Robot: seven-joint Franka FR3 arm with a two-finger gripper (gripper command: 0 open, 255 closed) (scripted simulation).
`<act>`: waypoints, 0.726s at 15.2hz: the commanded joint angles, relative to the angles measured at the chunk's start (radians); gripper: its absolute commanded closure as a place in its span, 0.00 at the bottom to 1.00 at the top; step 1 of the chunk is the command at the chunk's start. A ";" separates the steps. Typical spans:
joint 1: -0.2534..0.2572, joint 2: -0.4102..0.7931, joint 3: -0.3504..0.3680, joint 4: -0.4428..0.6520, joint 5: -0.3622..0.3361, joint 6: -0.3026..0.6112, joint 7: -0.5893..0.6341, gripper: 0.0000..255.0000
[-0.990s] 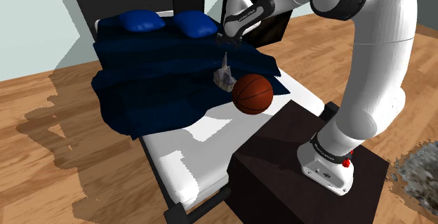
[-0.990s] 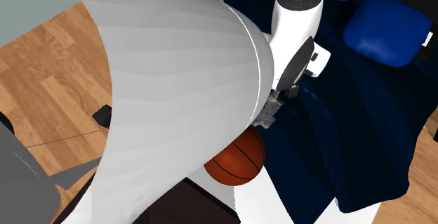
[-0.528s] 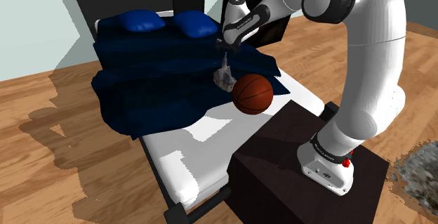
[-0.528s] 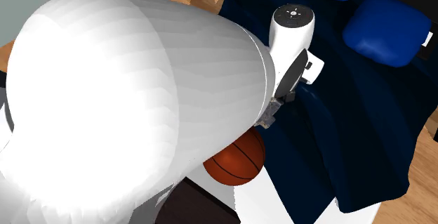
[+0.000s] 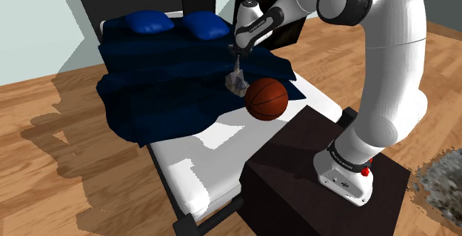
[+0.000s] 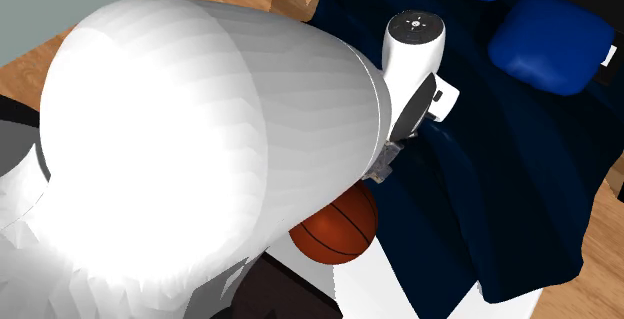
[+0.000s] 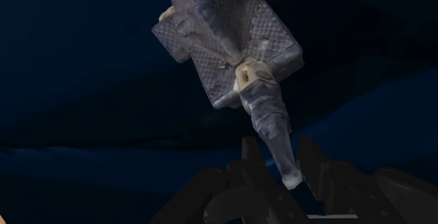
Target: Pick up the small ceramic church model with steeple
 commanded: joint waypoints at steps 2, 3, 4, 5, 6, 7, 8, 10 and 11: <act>0.000 0.000 0.000 0.000 0.000 0.000 0.000 1.00; 0.000 0.000 0.000 0.000 0.000 0.000 0.000 1.00; 0.000 0.001 0.000 0.001 0.000 0.000 0.000 1.00; -0.001 -0.008 0.001 0.000 0.002 -0.009 -0.002 1.00; -0.001 -0.018 0.003 0.000 0.003 -0.018 -0.005 1.00; -0.002 -0.027 0.004 0.000 0.004 -0.027 -0.007 1.00; -0.003 -0.036 0.005 0.000 0.006 -0.036 -0.010 1.00; -0.004 -0.054 0.007 0.001 0.009 -0.055 -0.015 1.00; -0.004 -0.062 0.009 0.002 0.011 -0.065 -0.018 1.00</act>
